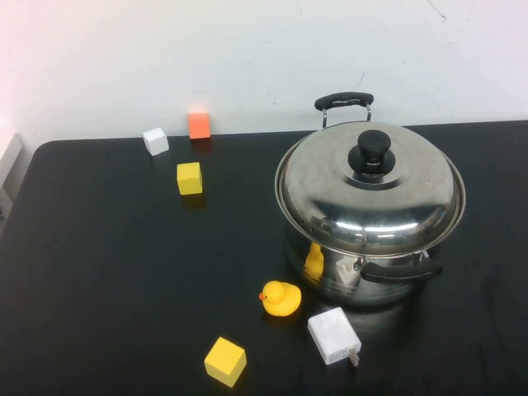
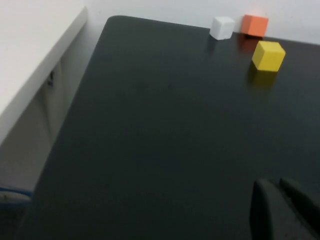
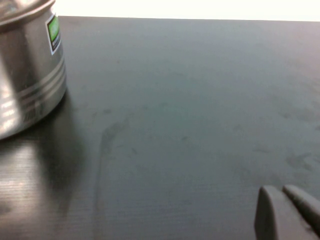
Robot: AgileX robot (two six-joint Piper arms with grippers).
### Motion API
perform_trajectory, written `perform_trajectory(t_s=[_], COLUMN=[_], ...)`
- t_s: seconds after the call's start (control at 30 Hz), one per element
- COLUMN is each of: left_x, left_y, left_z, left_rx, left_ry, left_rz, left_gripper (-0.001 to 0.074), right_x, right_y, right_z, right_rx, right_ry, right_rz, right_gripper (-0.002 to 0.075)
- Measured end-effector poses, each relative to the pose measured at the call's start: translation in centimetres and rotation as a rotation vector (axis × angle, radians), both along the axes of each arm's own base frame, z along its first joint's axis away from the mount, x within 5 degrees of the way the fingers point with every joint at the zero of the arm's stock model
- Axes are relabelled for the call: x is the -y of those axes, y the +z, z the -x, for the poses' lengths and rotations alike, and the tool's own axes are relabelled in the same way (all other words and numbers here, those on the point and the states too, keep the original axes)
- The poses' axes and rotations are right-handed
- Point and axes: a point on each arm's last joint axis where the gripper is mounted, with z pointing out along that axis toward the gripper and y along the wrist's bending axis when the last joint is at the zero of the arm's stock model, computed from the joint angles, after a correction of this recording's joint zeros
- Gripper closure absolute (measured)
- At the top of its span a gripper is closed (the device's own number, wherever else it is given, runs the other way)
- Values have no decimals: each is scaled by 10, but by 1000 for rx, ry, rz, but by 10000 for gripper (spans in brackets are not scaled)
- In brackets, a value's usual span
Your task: Cover the pot
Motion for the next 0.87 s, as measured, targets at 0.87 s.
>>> perform_trajectory(t_s=[0.87], left_x=[1], left_y=[0], left_z=[0], left_rx=[-1], left_ry=[-23], left_rz=[-46], left_gripper=[735], right_x=[0], right_y=[0], right_z=[0], right_rx=[0], right_ry=[0], right_rz=[0], right_gripper=[728])
